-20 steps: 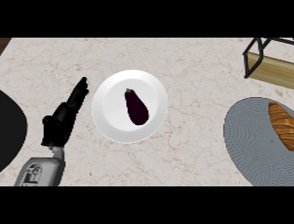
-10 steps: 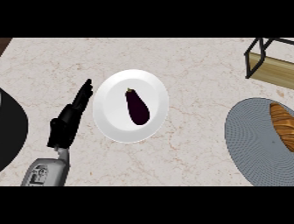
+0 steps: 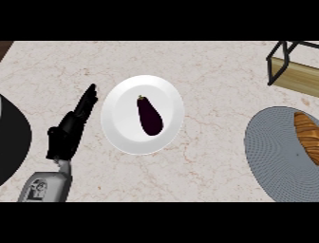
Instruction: Pick the cupcake from the placemat and place it in the tiered shelf
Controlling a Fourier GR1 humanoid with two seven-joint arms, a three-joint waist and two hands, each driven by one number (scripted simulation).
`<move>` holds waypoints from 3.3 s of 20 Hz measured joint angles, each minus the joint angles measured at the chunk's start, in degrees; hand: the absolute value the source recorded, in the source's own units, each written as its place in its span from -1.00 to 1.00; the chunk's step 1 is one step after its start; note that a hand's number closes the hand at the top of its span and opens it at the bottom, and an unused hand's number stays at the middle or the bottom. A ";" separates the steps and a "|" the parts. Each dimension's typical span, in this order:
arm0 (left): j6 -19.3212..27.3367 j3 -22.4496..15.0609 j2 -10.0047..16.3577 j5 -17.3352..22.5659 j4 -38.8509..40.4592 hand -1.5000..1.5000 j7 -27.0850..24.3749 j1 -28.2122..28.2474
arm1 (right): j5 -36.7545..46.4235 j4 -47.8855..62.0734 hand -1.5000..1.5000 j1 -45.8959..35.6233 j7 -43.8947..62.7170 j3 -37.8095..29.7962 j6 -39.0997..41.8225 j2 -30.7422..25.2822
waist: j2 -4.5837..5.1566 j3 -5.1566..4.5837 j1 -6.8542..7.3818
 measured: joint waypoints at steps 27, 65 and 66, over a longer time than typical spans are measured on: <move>-0.57 -0.18 -0.68 -0.30 0.97 0.00 0.14 -2.16 | -8.82 34.33 1.00 -3.70 -29.24 -11.64 -28.77 -4.96 | 0.63 0.04 1.12; -0.28 0.93 -0.33 -0.48 0.08 0.00 -0.67 0.58 | -20.63 33.11 -1.00 -8.43 -15.10 -21.86 -28.00 -22.28 | -0.34 -0.02 -0.91; -0.12 1.21 -0.28 -0.47 0.38 0.00 -0.72 0.49 | -20.83 33.02 -1.00 -7.71 -13.80 -21.97 -26.22 -23.73 | -0.42 -0.03 -1.26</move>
